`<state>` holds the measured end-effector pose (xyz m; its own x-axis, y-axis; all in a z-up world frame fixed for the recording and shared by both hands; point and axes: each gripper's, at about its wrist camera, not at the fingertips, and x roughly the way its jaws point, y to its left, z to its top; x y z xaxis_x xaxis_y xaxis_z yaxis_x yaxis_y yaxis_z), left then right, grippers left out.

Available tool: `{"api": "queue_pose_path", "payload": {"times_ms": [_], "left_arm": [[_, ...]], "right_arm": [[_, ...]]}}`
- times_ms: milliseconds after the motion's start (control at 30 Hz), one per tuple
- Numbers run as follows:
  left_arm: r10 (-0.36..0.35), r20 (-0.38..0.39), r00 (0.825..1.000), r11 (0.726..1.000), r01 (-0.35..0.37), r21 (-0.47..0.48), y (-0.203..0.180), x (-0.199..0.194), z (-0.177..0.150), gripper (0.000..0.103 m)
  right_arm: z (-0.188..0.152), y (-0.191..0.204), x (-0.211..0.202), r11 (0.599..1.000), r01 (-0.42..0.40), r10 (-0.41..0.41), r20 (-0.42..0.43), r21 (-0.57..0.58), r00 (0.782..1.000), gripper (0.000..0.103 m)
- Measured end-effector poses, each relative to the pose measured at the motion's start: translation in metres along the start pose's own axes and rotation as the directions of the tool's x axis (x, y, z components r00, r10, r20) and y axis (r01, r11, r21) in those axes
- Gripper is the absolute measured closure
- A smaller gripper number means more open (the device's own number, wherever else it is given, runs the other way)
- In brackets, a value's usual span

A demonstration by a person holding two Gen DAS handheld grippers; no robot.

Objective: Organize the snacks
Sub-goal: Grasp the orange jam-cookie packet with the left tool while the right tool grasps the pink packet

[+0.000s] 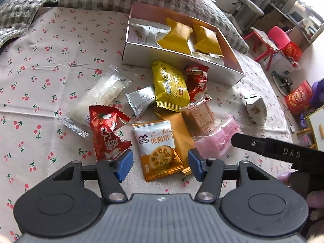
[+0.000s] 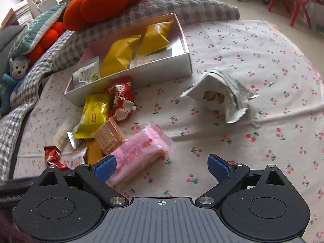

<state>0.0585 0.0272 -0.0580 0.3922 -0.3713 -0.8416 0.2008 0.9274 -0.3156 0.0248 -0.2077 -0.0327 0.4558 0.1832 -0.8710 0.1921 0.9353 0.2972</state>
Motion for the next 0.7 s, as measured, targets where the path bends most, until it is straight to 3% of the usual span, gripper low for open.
{"api": "queue_pose_path", "payload": {"times_ms": [233, 500, 700], "left_arm": [[0.023, 0.008, 1.000, 1.000, -0.022, -0.010, -0.004, 0.013, -0.001, 0.058], [0.072, 0.034, 0.997, 0.995, -0.074, 0.065, -0.004, 0.016, -0.002, 0.064], [0.085, 0.052, 0.995, 0.981, -0.092, 0.169, 0.001, 0.012, -0.009, 0.063]], "right_arm": [[0.002, 0.018, 0.017, 1.000, 0.017, -0.017, -0.004, -0.010, 1.000, 0.005], [-0.001, 0.025, 0.027, 0.995, 0.050, -0.046, 0.049, -0.083, 0.998, 0.005], [-0.007, 0.016, 0.016, 0.984, 0.044, -0.039, 0.033, -0.170, 0.999, 0.005]]}}
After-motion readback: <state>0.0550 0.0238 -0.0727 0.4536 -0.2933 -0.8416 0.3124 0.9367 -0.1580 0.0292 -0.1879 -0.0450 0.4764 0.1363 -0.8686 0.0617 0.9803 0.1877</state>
